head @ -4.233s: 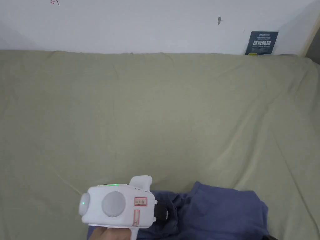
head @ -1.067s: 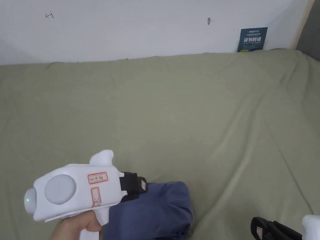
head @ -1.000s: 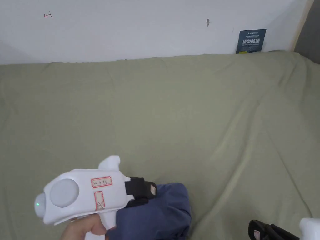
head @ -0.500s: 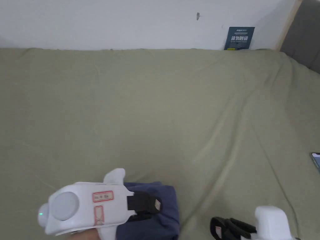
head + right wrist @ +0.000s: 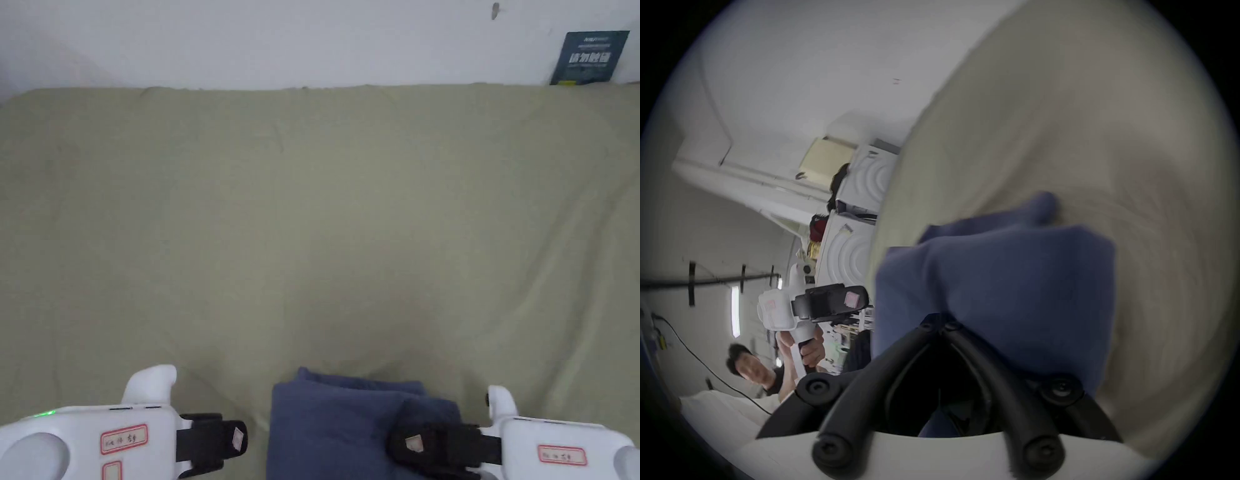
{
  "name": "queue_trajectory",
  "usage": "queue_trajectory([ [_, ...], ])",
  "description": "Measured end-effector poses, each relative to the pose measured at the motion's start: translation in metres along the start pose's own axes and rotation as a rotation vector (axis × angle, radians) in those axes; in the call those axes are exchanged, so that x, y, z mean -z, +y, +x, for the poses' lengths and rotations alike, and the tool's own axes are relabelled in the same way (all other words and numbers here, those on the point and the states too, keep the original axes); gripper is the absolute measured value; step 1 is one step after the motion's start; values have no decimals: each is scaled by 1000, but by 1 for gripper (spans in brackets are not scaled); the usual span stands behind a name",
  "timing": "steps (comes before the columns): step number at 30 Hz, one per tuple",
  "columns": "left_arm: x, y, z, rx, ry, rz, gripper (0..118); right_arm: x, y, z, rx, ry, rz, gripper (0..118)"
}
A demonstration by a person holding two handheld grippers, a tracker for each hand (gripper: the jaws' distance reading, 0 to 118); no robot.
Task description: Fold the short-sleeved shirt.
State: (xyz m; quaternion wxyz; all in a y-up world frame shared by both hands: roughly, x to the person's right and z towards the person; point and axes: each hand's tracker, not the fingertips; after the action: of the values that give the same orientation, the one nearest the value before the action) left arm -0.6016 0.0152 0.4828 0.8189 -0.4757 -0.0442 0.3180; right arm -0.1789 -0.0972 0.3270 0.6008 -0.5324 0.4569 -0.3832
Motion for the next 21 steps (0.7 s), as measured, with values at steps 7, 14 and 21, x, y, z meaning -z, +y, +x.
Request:
queue_trajectory([
  [7,37,10,-26,-66,-343,-83,116,-1,2,7,14,4,11,0],
  [14,90,9,-17,-71,-565,-147,115,0,2,8,23,11,8,0],
  [21,112,20,13,76,-408,-100,26,0,-1,3,27,9,15,0],
])
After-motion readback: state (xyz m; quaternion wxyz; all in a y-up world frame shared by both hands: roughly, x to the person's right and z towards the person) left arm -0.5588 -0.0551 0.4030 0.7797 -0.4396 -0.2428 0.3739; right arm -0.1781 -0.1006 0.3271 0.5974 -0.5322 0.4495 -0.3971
